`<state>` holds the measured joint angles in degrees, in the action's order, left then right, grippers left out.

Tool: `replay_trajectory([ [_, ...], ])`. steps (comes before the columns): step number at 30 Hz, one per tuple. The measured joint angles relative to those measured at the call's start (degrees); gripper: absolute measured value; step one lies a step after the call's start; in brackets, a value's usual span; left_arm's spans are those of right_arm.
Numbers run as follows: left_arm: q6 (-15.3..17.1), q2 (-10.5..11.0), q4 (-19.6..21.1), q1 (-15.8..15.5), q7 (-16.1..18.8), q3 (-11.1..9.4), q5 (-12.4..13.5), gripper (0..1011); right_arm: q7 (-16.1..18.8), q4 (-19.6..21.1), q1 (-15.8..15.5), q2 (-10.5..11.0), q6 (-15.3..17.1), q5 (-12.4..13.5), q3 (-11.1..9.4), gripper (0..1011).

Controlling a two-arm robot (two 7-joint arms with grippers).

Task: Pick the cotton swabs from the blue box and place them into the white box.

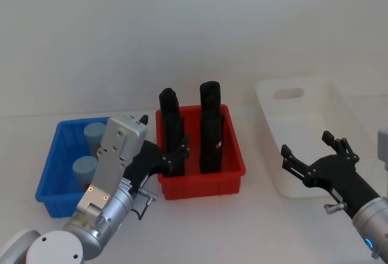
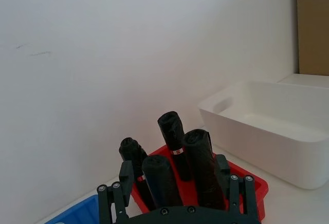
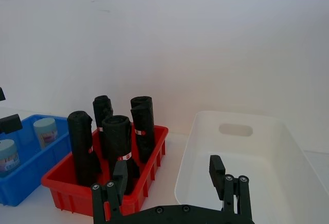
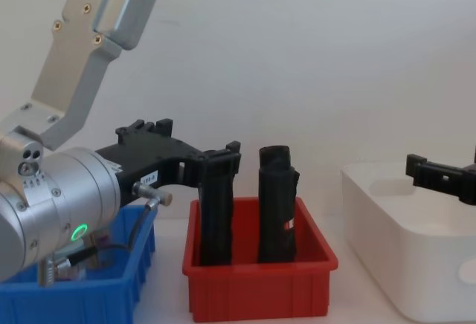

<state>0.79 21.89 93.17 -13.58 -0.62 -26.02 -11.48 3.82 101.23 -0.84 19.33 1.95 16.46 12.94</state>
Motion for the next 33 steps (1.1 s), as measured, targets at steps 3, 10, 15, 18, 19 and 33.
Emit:
replay_trajectory([
  [3,0.0,0.0,0.0,0.0,0.0,0.0,0.0,1004,0.0,0.0,0.0,0.0,0.0,0.0,0.0,1002],
  [10,0.0,0.0,0.0,0.0,0.0,0.0,0.0,1004,0.0,0.0,0.0,0.0,0.0,0.0,0.0,1002],
  [15,0.0,0.0,0.0,0.0,0.0,0.0,0.0,1004,0.0,0.0,0.0,0.0,0.0,0.0,0.0,1002],
  [18,0.0,0.0,0.0,0.0,0.0,0.0,0.0,1004,0.0,0.0,0.0,0.0,0.0,0.0,0.0,1002],
  [19,0.0,0.0,0.0,0.0,0.0,0.0,0.0,1004,0.0,0.0,0.0,0.0,0.0,0.0,0.0,1002],
  [33,0.0,0.0,0.0,0.0,0.0,0.0,0.0,1004,0.0,0.0,0.0,0.0,0.0,0.0,0.0,1002],
])
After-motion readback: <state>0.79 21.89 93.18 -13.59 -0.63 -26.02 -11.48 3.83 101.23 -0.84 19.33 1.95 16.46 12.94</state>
